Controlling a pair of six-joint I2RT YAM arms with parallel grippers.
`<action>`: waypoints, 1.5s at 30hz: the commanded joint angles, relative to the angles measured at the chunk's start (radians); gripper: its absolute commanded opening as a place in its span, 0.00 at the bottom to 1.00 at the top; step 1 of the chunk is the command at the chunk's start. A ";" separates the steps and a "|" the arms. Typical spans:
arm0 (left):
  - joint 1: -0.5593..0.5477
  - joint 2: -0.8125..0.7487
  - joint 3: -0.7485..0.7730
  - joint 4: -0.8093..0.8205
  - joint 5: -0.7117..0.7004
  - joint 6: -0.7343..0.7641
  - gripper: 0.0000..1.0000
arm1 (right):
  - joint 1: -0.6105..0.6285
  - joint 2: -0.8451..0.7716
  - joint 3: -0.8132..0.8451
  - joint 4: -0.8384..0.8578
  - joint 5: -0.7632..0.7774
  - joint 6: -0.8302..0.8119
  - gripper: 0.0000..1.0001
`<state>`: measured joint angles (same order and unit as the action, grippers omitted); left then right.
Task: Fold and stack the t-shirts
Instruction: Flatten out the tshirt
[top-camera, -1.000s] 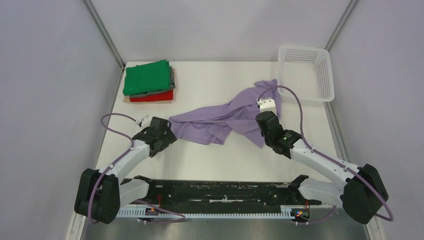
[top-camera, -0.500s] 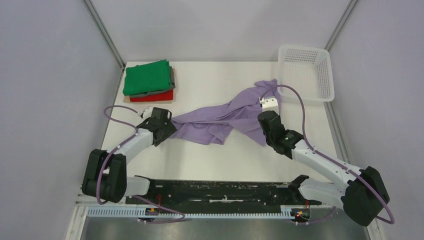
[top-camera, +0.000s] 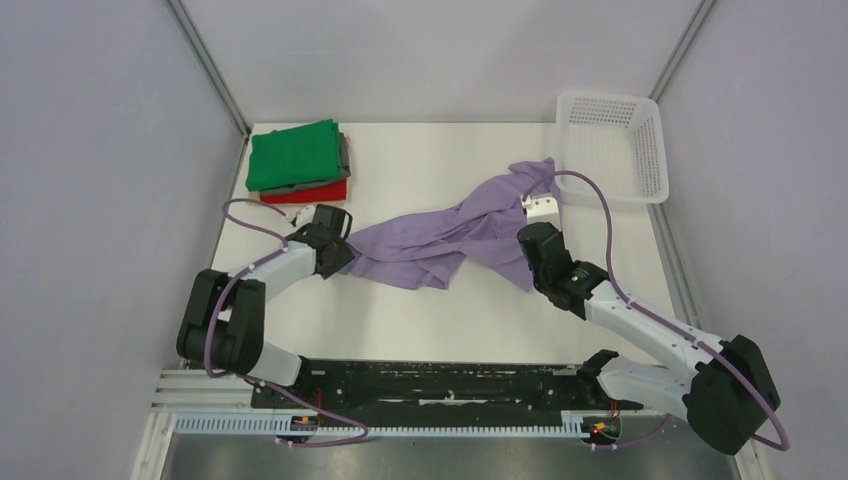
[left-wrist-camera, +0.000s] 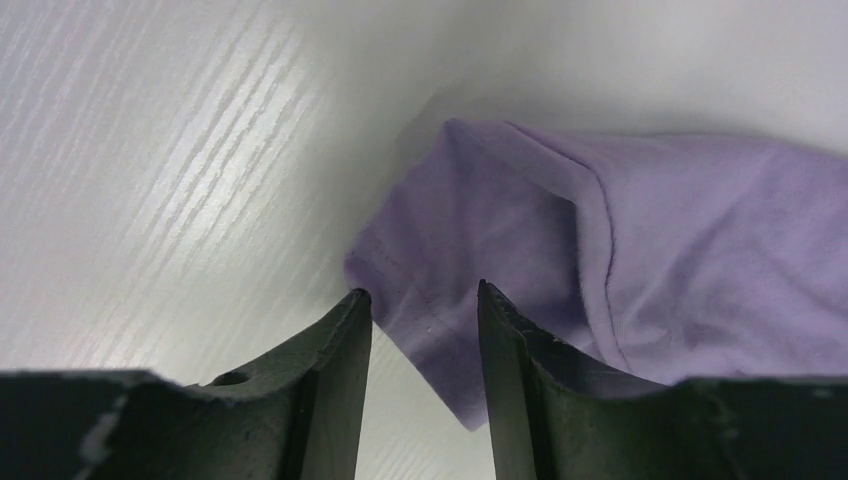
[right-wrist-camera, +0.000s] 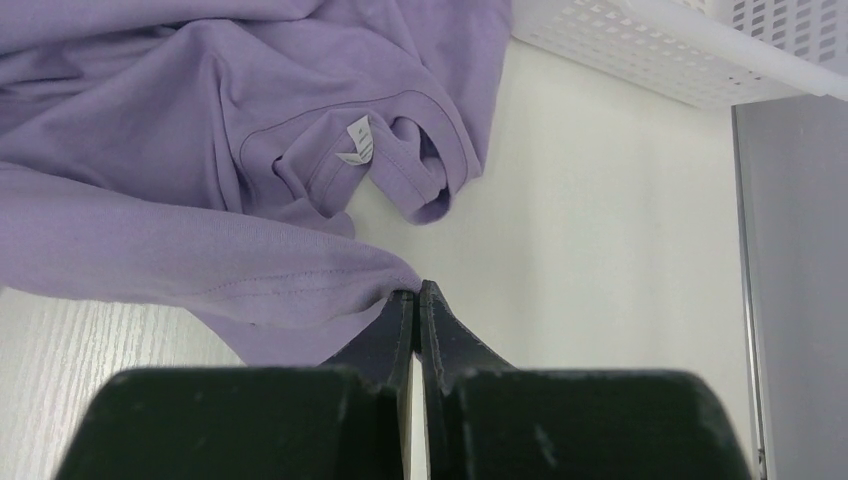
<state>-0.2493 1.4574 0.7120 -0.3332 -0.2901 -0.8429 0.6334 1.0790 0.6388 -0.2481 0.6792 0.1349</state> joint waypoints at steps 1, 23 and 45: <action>-0.037 0.076 0.022 0.002 0.017 0.025 0.47 | -0.009 -0.006 -0.005 0.033 0.033 -0.009 0.00; -0.067 0.143 0.129 -0.054 -0.106 0.007 0.02 | -0.040 0.003 -0.021 0.072 0.028 -0.016 0.00; -0.160 -0.634 0.447 -0.182 -0.481 0.100 0.02 | -0.047 -0.252 0.309 0.223 -0.004 -0.206 0.00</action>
<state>-0.4019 0.9241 1.0622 -0.5934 -0.7818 -0.8299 0.5907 0.8883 0.8459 -0.0963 0.7246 0.0124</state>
